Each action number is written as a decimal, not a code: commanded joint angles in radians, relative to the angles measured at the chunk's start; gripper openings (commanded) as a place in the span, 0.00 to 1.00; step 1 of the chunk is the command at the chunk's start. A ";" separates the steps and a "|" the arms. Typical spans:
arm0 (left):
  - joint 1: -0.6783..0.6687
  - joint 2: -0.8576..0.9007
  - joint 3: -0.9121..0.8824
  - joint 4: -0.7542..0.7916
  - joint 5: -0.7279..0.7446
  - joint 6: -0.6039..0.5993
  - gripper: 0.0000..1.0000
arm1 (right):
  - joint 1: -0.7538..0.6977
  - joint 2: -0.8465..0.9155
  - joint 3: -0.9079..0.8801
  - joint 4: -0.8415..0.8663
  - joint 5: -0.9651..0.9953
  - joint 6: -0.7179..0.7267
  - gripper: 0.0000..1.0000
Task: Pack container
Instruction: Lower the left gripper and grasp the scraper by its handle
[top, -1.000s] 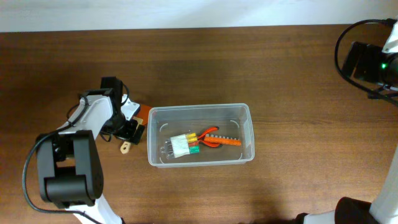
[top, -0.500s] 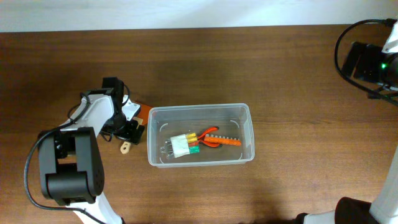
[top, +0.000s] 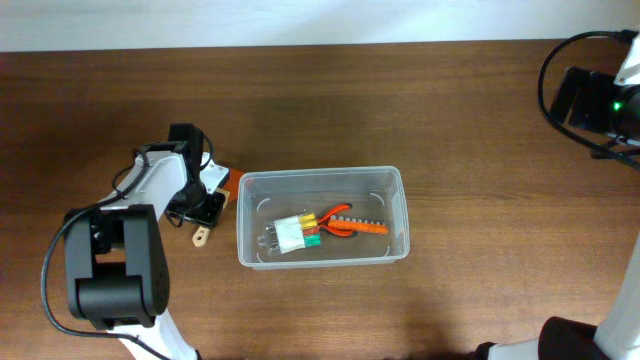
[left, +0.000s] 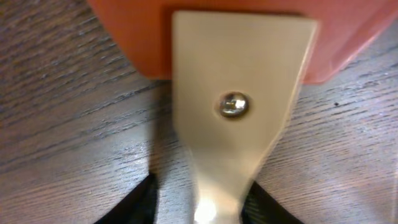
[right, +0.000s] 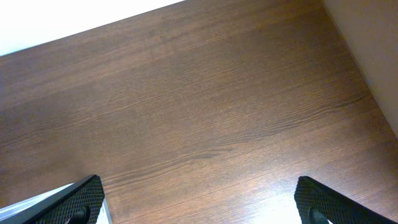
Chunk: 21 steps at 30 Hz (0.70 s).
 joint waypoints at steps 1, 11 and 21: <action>-0.006 0.056 -0.014 0.006 0.008 0.002 0.35 | -0.007 0.004 -0.001 0.001 -0.006 0.004 0.99; -0.006 0.056 -0.014 0.006 0.008 0.002 0.23 | -0.007 0.004 -0.001 0.001 -0.006 0.004 0.99; -0.006 0.056 -0.014 0.006 0.008 0.002 0.17 | -0.007 0.004 -0.001 0.001 -0.006 0.004 0.99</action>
